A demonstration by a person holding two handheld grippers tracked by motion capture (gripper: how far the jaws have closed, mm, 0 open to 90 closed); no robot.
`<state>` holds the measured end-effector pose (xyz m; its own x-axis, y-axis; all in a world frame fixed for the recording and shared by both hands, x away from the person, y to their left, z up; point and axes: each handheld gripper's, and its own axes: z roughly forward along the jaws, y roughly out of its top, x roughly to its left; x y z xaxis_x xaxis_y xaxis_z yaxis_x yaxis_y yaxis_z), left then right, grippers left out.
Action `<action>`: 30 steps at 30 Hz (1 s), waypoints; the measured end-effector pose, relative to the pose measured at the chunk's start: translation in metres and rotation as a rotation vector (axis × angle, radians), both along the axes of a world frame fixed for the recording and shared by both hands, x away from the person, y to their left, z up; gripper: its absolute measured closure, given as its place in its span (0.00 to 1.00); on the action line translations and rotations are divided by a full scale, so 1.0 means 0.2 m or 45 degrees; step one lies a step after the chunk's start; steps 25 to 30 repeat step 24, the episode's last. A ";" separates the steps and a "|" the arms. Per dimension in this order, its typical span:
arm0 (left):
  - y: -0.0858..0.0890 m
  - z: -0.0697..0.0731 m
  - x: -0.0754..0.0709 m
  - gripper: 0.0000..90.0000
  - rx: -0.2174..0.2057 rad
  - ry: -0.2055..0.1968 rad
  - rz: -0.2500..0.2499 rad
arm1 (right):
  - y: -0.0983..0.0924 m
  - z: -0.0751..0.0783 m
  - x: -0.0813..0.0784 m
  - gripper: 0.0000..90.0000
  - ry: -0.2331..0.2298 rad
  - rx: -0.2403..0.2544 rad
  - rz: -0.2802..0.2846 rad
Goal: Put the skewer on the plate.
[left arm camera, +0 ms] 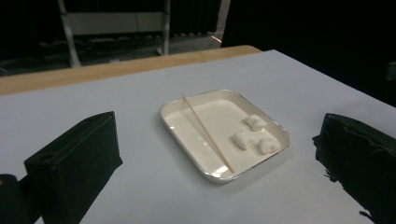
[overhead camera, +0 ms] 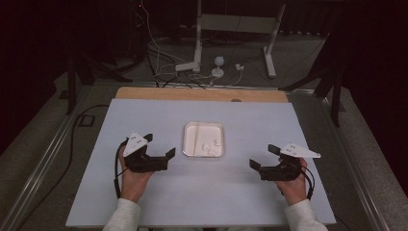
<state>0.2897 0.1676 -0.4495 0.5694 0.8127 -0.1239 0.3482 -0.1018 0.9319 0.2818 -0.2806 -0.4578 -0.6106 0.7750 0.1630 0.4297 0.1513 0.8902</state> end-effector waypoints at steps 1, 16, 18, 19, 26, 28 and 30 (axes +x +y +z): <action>0.02 0.00 -0.01 0.01 0.002 -0.012 0.007 | -0.01 0.00 -0.01 0.00 -0.006 0.003 -0.002; 0.19 -0.05 -0.09 0.01 0.004 -0.042 0.122 | -0.09 -0.03 -0.07 0.00 -0.048 0.001 -0.046; 0.21 -0.05 -0.09 0.01 0.000 -0.048 0.134 | -0.10 -0.03 -0.08 0.00 -0.054 0.006 -0.051; 0.22 -0.05 -0.10 0.01 -0.006 -0.049 0.139 | -0.11 -0.03 -0.08 0.00 -0.051 0.004 -0.056; 0.25 -0.07 -0.09 0.01 -0.005 -0.031 0.181 | -0.13 -0.06 -0.08 0.00 -0.044 0.000 -0.073; 0.25 -0.07 -0.09 0.01 -0.005 -0.031 0.181 | -0.13 -0.06 -0.08 0.00 -0.044 0.000 -0.073; 0.25 -0.07 -0.09 0.01 -0.005 -0.031 0.181 | -0.13 -0.06 -0.08 0.00 -0.044 0.000 -0.073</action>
